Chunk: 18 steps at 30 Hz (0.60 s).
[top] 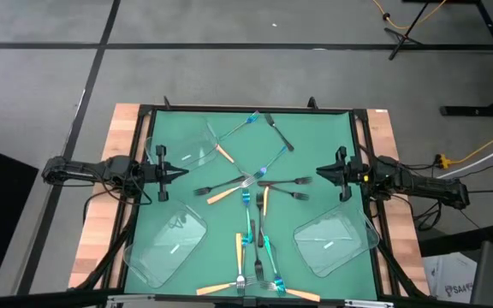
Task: Sort silverware by color (type)
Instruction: Put the black fork into the bottom right transparent bin
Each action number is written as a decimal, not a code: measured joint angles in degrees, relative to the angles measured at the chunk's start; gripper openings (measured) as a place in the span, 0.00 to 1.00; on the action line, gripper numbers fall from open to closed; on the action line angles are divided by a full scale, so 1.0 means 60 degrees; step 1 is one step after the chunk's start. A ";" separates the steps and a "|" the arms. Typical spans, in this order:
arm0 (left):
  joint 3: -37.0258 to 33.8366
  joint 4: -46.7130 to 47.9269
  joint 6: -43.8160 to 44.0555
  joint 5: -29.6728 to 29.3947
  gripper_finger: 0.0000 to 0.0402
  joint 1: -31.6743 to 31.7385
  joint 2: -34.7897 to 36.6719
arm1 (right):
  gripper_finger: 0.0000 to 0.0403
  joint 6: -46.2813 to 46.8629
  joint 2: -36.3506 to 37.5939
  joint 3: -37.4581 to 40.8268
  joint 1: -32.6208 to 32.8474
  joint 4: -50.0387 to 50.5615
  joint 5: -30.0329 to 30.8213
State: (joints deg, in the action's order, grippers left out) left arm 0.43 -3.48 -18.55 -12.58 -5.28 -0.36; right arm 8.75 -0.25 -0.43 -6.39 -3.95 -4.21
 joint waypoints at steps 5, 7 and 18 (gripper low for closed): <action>0.0003 0.0002 0.0000 0.0000 0.00 -0.0001 0.0000 | 0.30 0.0028 0.0000 0.0000 0.0000 -0.0337 0.0521; 0.0001 0.0003 0.0000 0.0003 0.00 -0.0004 0.0000 | 0.39 0.0030 0.0004 0.0000 0.0000 -0.0542 0.0603; 0.0003 0.0003 0.0000 0.0000 0.00 -0.0004 0.0003 | 0.67 0.0030 0.0000 0.0000 0.0000 -0.0829 0.0604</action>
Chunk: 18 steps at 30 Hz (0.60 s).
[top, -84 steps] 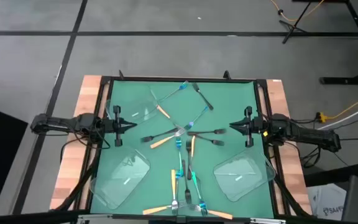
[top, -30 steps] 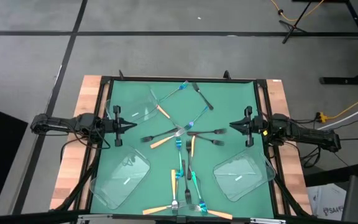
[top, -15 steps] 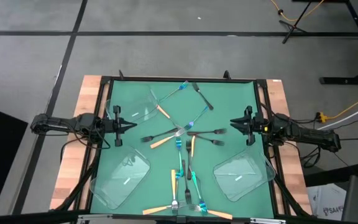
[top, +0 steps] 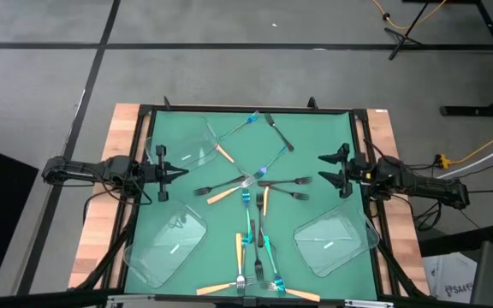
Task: Sort silverware by color (type)
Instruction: Put the black fork into the bottom right transparent bin
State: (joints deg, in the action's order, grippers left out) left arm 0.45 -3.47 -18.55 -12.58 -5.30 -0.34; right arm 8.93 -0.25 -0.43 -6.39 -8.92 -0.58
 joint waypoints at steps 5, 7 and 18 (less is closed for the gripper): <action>-0.0001 -0.0001 0.0000 0.0000 0.00 0.0000 -0.0001 | 0.67 -0.0025 0.0000 -0.0202 0.0000 -0.0242 0.0099; -0.0003 0.0000 0.0000 0.0000 0.00 0.0000 0.0000 | 0.66 -0.0032 -0.0014 -0.0377 0.0000 -0.0255 0.0280; -0.0001 0.0000 0.0000 0.0000 0.00 0.0004 0.0000 | 0.66 -0.0366 -0.1523 -0.1390 0.0000 -0.0198 0.0870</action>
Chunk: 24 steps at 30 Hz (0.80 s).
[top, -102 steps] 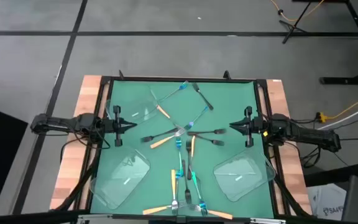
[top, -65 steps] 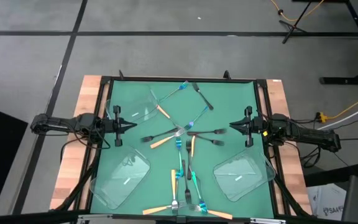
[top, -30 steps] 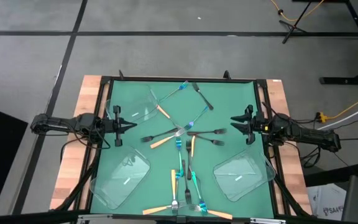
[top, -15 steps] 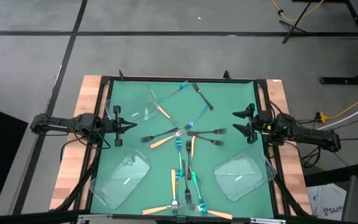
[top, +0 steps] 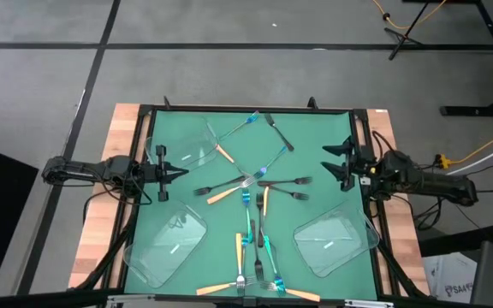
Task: Sort silverware by color (type)
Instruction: Put the black fork into the bottom right transparent bin
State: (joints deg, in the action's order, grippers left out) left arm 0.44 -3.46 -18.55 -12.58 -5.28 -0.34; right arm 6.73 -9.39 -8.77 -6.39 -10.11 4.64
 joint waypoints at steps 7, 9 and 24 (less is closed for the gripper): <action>-0.0002 -0.0004 0.0000 0.0000 0.00 -0.0001 -0.0004 | 0.66 -0.0605 -0.1735 -0.1031 0.0000 0.0275 0.0598; 0.0001 -0.0004 0.0000 0.0000 0.00 -0.0002 -0.0004 | 0.66 -0.0686 -0.2254 -0.1434 0.0000 0.0519 0.0657; 0.0001 -0.0007 0.0000 0.0000 0.00 -0.0004 -0.0004 | 0.66 -0.0998 -0.6150 -0.4044 0.0000 0.2650 0.0657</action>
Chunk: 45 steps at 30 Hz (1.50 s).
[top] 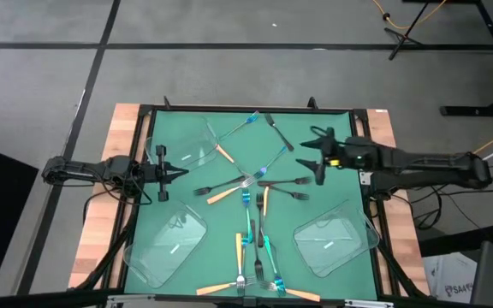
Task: Sort silverware by color (type)
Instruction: Put the black fork into the bottom right transparent bin
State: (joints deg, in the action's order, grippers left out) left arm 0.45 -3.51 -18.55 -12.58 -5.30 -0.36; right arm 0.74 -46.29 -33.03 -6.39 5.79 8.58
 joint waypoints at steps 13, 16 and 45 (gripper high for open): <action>0.0000 -0.0001 -0.0004 0.0000 0.00 0.0004 0.0000 | 0.66 -0.0246 -0.2764 -0.0186 0.0000 0.0103 -0.0303; 0.0000 0.0000 -0.0004 0.0000 0.00 0.0003 0.0003 | 0.66 -0.0249 -0.3280 -0.0186 0.0000 0.0097 -0.0368; -0.0003 0.0000 0.0000 0.0000 0.00 0.0003 0.0004 | 0.66 -0.0454 -0.6426 -0.0186 -0.0004 0.0123 -0.0724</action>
State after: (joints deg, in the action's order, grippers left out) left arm 0.43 -3.51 -18.55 -12.58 -5.28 -0.34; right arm -1.98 -84.84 -34.15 -6.42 6.53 4.24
